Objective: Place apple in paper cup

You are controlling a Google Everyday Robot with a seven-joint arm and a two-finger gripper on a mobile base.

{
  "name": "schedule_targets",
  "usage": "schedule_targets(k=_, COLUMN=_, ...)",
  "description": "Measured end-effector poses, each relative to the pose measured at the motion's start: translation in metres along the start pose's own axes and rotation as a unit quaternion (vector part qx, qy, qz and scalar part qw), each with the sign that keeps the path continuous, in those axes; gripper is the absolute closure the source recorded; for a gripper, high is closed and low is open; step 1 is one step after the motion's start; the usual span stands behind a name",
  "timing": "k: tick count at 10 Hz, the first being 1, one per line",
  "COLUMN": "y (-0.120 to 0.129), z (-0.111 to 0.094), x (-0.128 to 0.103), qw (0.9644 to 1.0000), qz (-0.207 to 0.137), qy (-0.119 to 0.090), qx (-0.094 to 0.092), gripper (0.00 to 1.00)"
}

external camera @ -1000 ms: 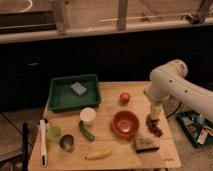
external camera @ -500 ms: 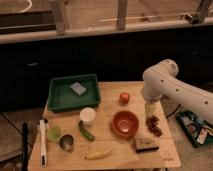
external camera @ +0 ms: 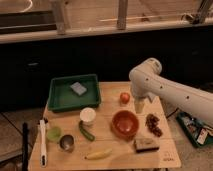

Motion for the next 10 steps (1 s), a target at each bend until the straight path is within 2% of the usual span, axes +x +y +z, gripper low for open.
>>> schedule_targets(k=4, y=-0.018, z=0.01, x=-0.01, qw=0.9998, qz=-0.016, qy=-0.004, qx=0.009, gripper=0.2)
schedule_targets(k=10, y=-0.044, z=0.031, x=-0.011, qw=0.999, qz=-0.036, qy=-0.013, qx=0.024, gripper=0.2)
